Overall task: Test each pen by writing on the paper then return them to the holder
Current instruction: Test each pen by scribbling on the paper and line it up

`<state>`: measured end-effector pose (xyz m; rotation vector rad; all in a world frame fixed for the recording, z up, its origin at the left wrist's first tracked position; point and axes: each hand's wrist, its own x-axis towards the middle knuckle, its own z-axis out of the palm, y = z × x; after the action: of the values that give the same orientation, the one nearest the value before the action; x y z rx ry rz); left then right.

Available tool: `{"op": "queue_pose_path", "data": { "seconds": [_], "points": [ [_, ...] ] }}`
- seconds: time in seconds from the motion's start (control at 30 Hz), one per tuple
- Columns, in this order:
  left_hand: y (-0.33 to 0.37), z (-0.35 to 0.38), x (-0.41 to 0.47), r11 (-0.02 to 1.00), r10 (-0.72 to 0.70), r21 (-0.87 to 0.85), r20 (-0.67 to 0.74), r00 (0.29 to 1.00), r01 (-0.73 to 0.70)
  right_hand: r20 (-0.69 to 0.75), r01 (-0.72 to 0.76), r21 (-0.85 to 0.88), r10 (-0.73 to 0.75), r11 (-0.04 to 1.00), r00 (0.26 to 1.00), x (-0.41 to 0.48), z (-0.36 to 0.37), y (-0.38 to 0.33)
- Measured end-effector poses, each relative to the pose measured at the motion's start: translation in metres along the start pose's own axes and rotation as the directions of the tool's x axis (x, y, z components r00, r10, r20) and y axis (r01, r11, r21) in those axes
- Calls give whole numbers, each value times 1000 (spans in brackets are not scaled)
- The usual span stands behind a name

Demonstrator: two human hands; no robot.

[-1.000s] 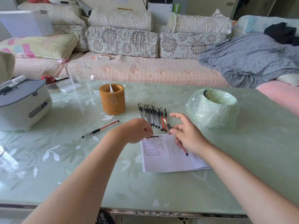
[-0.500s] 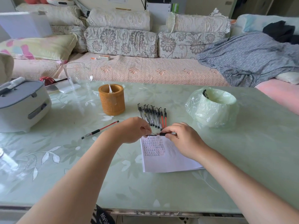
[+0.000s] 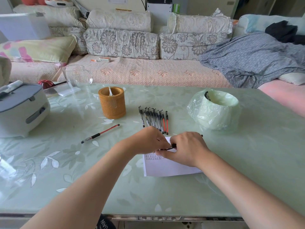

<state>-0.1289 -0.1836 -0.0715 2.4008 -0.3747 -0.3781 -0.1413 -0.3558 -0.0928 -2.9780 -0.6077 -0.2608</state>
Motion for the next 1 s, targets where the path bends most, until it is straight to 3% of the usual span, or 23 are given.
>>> {"op": "queue_pose_path", "data": {
  "seconds": [0.07, 0.2, 0.33, 0.5, 0.6, 0.77, 0.87, 0.93, 1.0],
  "points": [
    [2, 3, -2, 999, -5, -42, 33, 999, 6, 5, -14, -64, 15, 998, 1000, 0, -1, 0],
    [3, 5, -1, 991, -23, -128, 21, 1000, 26, -7, -46, -35, 46, 998, 999, -1, 0, 1],
    [3, 3, -2, 998, -10, -67, 32, 999, 12, 11, -16, 24, 16, 1000, 1000, 0, 4, 2],
    [-8, -13, 6, 998, -10, 52, -170, 985, 19, 79, -37, 381, 8, 924, 997, 6, 10, 8],
    [-20, -19, 9, 997, -46, 49, -266, 963, 61, 46, -37, 465, 18, 884, 999, 13, 17, 14],
    [-38, -21, 14, 997, -78, -15, -397, 914, 79, 31, -110, 426, 108, 898, 994, 24, 18, 24],
    [-44, -21, 16, 993, -42, 78, -489, 871, 92, -26, -209, 382, 237, 900, 971, 33, 15, 29],
    [-46, -19, 15, 986, 11, 155, -454, 891, 67, -65, -310, 391, 362, 867, 930, 41, 16, 36],
    [-46, -13, 14, 974, 65, 228, -330, 942, 13, -61, -376, 378, 429, 846, 901, 49, 17, 41]
  ]
}}
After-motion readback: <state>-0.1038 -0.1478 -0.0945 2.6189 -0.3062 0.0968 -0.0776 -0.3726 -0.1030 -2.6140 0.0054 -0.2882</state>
